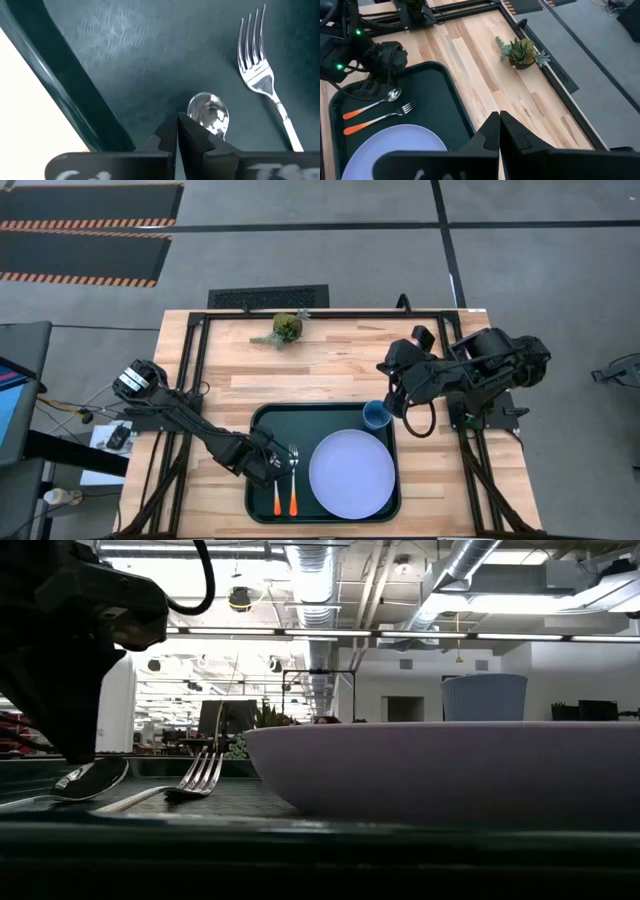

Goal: Pick and place plate/cup/fork/spoon on tray
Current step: Put the orange fork on the black tray to the left of the fork

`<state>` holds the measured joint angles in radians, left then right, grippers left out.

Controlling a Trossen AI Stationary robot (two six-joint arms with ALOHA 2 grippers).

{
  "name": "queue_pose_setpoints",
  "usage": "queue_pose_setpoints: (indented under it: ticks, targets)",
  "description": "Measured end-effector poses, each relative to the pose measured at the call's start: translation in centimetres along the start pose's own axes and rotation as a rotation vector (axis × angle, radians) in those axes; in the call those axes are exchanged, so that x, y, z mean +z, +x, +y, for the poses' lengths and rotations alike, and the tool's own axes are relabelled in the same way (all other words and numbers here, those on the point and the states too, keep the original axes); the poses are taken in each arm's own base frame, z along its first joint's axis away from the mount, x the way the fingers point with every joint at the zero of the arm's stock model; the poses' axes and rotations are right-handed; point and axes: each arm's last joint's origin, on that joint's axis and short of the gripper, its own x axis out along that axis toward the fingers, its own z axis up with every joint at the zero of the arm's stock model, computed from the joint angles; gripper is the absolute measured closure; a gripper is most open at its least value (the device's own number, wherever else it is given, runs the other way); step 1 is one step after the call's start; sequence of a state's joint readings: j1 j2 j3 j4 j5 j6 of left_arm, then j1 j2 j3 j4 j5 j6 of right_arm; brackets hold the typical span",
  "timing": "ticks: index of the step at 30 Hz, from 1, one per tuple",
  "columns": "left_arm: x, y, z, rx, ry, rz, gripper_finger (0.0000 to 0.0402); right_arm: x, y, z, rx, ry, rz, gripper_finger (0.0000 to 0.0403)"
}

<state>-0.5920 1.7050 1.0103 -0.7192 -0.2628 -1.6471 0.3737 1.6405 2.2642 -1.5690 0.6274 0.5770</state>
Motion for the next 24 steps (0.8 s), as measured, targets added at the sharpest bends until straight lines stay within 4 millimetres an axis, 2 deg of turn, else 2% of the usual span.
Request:
queue_pose_setpoints:
  ticks: [16, 24]
  targets:
    - [0.20, -0.29, 0.34, 0.025, 0.001, 0.012, 0.0401, -0.06, -0.08, 0.12, 0.005, -0.004, 0.000, 0.0382]
    - [-0.62, -0.16, 0.31, 0.025, -0.022, 0.022, 0.0401, -0.21, -0.28, 0.37, 0.017, -0.013, 0.000, 0.0388]
